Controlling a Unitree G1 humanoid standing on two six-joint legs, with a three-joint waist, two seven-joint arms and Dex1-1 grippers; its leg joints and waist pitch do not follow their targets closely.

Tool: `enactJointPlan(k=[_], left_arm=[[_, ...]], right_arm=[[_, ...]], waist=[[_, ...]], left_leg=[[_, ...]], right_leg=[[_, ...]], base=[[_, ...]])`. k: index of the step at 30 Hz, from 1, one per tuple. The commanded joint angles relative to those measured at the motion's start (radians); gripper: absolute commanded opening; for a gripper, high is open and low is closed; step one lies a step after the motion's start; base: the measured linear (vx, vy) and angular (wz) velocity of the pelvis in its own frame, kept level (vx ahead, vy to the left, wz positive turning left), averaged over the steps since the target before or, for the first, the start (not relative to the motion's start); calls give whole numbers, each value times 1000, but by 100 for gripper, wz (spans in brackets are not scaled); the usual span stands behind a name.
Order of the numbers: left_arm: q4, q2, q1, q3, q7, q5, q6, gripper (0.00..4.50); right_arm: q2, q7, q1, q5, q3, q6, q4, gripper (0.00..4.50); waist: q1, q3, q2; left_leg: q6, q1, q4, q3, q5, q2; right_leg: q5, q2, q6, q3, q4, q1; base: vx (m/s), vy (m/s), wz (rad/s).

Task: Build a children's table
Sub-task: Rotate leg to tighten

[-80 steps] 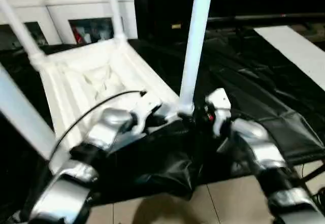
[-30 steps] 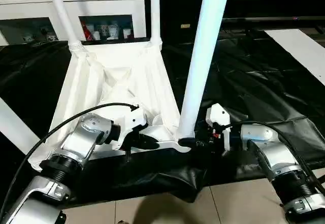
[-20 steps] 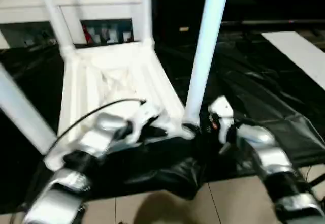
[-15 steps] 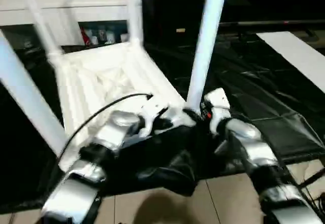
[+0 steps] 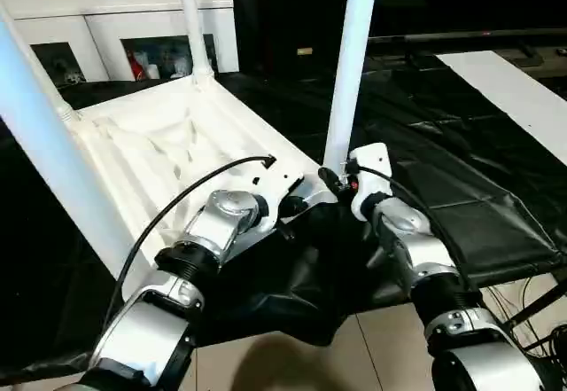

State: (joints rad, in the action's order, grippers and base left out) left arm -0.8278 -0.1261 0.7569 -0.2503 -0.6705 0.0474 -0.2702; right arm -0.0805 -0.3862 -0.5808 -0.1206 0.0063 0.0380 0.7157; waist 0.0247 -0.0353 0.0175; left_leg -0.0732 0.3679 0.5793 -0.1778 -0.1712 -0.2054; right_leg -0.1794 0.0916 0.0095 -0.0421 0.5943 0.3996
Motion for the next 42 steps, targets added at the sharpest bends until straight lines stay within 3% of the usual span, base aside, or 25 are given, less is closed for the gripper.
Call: enactJointPlan(k=[1, 3, 4, 7, 10, 14, 17, 21, 27, 34, 42], left_arm=[[-5, -39, -34, -39, -55, 41, -5, 0], [23, -66, -54, -59, -111, 41, -1, 0], [49, -86, -69, -72, -150, 41, -4, 0], [116, -137, -105, -101, -245, 40, 14, 0], [168, -170, -130, -115, -330, 19, 24, 0], [251, -222, -170, -139, -470, -24, 64, 0], [335, -254, -200, -161, -552, -54, 61, 0], [377, -264, -215, -166, -583, -61, 44, 0], [393, -265, -218, -163, -593, -62, 36, 0], [399, -270, -217, -161, -590, -60, 28, 0], [399, -276, -220, -153, -588, -57, 24, 0]], right_arm=[[-12, -153, 24, -32, 53, 8, -48, 292], [-62, -238, 44, -38, 80, 14, -95, 301], [-98, -293, 60, -37, 102, 22, -129, 309], [-194, -430, 102, -5, 159, -3, -197, 326], [-250, -523, 132, -6, 177, -17, -244, 326], [-294, -600, 157, -21, 179, -19, -287, 326], [-318, -638, 169, -36, 187, -17, -310, 326], [-324, -648, 170, -29, 200, -25, -308, 326], [-326, -701, 167, -26, 208, -10, -307, 326], [-332, -717, 156, -33, 211, -6, -288, 270], [-328, -724, 151, -23, 208, -8, -275, 252]], waist=[[3, 49, -12], [5, 50, -12], [7, 53, -12], [10, 54, -13], [16, 55, -12], [16, 53, -10], [19, 50, -6], [28, 49, -6], [29, 51, -10], [31, 54, -13], [31, 55, -14]], left_leg=[[31, 3, -79, 5, -331, -9], [33, 3, -78, 5, -326, -11], [41, 0, -74, 2, -298, -13], [57, -1, -69, -3, -265, -13], [72, -1, -67, -5, -228, -15], [70, -2, -70, -4, -234, -18], [54, -10, -73, -6, -269, -21], [40, -15, -75, -9, -285, -21], [39, -9, -73, -9, -263, -18], [52, -8, -68, -11, -222, -18], [55, -8, -66, -11, -212, -18]], right_leg=[[-340, 35, -168, 18, -87, -43], [-327, 35, -168, 19, -85, -44], [-268, 34, -186, 22, -81, -43], [-220, 34, -212, 23, -76, -43], [-148, 33, -242, 23, -67, -46], [-159, 34, -248, 23, -66, -45], [-198, 32, -249, 24, -69, -39], [-213, 29, -241, 27, -70, -34], [-205, 31, -225, 28, -67, -39], [-164, 31, -235, 27, -61, -42], [-165, 31, -235, 27, -61, -42]], base=[[0, 0, 0], [0, 0, 0], [0, 0, 0], [0, 0, 0], [0, 0, 0], [0, 0, 0], [0, 0, 0], [0, 0, 0], [0, 0, 0], [0, 0, 0], [0, 0, 0]])
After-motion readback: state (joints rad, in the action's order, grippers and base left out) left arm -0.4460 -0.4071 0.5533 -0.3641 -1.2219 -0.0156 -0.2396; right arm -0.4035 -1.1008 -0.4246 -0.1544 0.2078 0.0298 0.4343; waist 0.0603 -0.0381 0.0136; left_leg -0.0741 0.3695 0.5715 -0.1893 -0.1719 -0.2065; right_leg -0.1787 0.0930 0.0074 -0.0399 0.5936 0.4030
